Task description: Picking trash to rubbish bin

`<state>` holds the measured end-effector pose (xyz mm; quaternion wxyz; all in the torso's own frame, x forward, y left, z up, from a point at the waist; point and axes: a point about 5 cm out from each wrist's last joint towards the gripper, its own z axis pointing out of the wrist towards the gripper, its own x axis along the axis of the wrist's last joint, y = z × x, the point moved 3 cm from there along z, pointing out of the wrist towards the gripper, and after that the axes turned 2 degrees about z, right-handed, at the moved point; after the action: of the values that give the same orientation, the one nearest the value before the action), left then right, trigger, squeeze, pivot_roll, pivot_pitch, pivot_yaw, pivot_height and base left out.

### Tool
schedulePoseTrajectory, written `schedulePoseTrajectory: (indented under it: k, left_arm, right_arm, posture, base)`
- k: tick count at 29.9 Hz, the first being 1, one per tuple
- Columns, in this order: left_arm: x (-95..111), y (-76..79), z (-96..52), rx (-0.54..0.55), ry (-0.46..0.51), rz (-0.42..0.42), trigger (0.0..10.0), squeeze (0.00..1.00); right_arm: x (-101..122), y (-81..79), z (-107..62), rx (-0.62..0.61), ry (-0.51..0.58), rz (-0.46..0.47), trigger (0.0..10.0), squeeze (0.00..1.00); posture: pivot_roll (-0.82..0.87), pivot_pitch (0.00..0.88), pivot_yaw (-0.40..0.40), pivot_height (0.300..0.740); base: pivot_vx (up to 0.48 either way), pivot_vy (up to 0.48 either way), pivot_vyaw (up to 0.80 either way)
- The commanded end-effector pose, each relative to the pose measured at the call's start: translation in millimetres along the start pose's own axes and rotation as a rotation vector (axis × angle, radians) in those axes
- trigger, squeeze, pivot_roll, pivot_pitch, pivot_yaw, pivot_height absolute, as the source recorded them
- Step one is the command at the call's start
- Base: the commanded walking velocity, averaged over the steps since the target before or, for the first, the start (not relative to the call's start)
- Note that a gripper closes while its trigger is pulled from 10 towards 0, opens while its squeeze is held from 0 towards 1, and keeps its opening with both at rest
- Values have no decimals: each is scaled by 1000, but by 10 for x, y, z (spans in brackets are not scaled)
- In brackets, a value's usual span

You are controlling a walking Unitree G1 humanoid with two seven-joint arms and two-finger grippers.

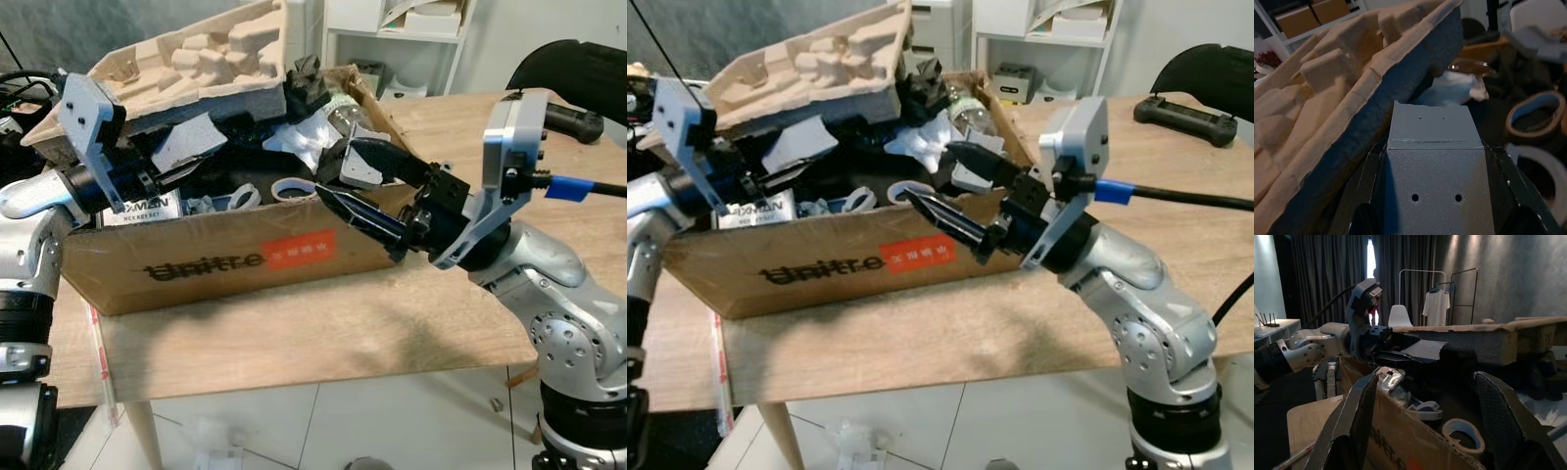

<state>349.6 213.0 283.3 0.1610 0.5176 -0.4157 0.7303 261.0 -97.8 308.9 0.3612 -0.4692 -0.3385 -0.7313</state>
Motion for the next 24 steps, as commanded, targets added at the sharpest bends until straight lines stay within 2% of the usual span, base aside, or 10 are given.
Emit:
schedulePoseTrajectory:
  k: [1,2,3,4,9,16,17,18,21,24]
  left_arm:
    - [-80,-36,-132,-10,-81,20,10000,43]
    - [-80,-36,-132,-10,-81,20,10000,43]
    - [-101,-10,-183,-52,-94,-1,10000,788]
    - [-98,-3,-210,-69,-98,-2,10000,1000]
    - [-52,13,-245,-105,-86,-3,10000,1000]
    - [187,71,-298,-164,48,-26,10000,1000]
    - [287,104,-315,-192,109,-36,10000,0]
    - [419,127,-335,-211,194,-44,10000,0]
    - [503,143,-352,-224,249,-48,10000,0]
    - [777,186,-423,-237,428,-108,10000,0]
  right_arm:
    - [-10,-7,28,8,-3,-6,10000,0]
    - [-10,-7,28,8,-3,-6,10000,0]
    - [-15,-4,32,6,-3,-5,10000,0]
    - [-17,-1,32,6,-4,-5,10000,0]
    - [-17,4,29,5,-2,-4,10000,0]
    - [-18,9,25,6,0,-3,10000,0]
    - [-23,5,26,10,-1,-1,10000,0]
    - [-28,-4,30,16,0,2,10000,0]
    - [-31,-10,32,21,0,4,10000,0]
    - [-30,-26,43,36,10,14,10000,0]
  posture:
    - [-121,93,89,740]
    - [-121,93,89,740]
    - [-119,92,89,740]
    - [-119,92,89,740]
    - [-118,90,89,740]
    - [-114,87,88,740]
    - [-114,87,88,740]
    - [-114,87,88,740]
    - [-114,87,88,740]
    - [-106,87,82,740]
  base:
    - [0,0,0]
    - [0,0,0]
    - [0,0,0]
    - [0,0,0]
    - [0,0,0]
    - [0,0,0]
    - [0,0,0]
    - [0,0,0]
    - [0,0,0]
    - [0,0,0]
